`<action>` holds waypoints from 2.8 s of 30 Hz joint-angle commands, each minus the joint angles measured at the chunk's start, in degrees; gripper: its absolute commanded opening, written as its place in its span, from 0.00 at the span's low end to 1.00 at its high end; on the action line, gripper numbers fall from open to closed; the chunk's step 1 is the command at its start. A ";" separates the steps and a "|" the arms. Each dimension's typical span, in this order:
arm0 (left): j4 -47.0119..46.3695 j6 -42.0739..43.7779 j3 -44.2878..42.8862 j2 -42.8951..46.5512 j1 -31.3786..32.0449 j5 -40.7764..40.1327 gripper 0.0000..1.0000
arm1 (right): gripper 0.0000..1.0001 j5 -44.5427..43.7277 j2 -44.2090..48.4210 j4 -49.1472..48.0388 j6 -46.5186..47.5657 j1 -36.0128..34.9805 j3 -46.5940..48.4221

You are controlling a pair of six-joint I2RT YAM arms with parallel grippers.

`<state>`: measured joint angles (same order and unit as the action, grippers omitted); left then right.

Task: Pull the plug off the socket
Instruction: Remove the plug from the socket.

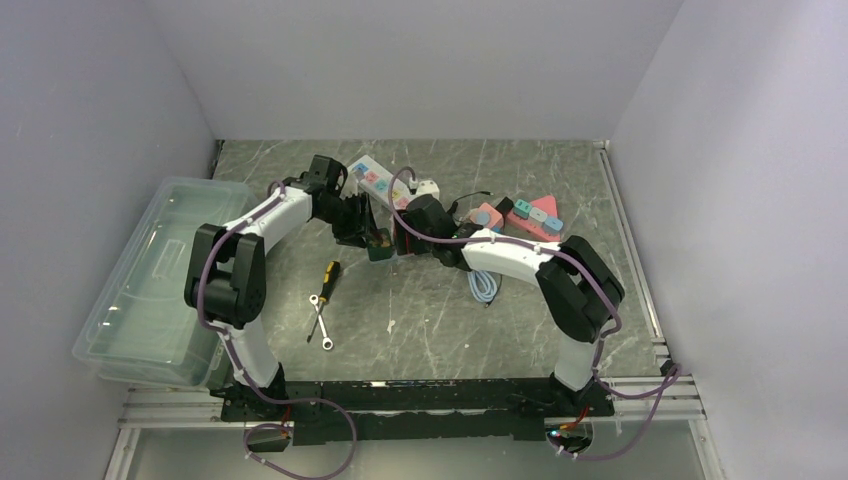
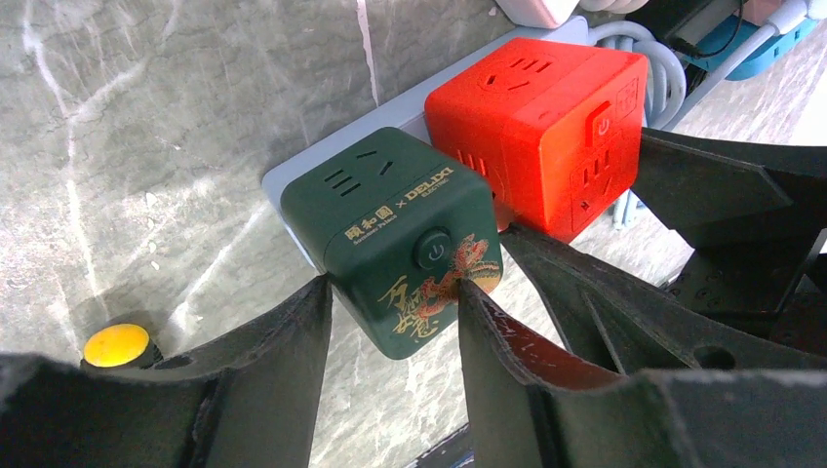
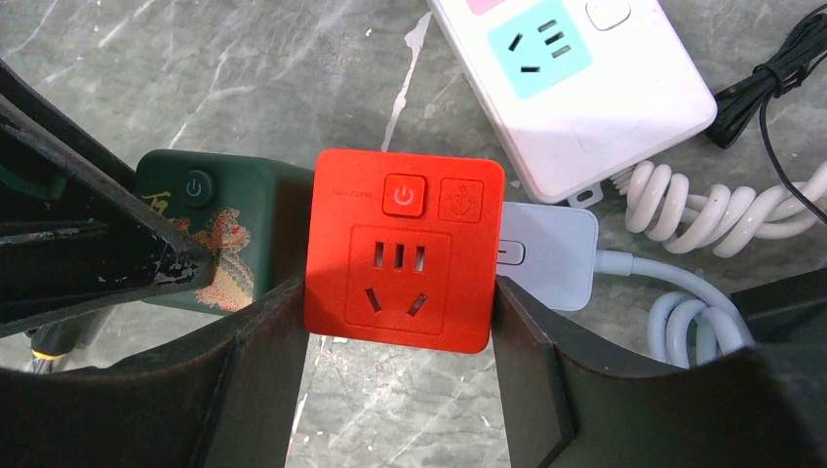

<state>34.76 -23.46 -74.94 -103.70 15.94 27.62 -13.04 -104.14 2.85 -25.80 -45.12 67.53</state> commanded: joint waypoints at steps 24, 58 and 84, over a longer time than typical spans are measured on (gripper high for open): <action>1.91 3.05 -1.20 -5.01 0.84 -2.84 0.45 | 0.23 -16.49 -1.68 6.99 -0.76 -6.60 6.16; 2.44 3.60 -1.70 -6.97 0.92 -2.91 0.42 | 0.01 -18.08 -0.78 10.18 -0.69 -7.30 8.26; 2.68 3.78 -1.81 -7.39 1.11 -2.92 0.41 | 0.00 -19.85 -0.06 12.64 -1.28 -7.82 8.85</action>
<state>37.98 -22.15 -78.15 -106.69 15.62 31.73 -26.17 -104.40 12.49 -28.32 -50.65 71.53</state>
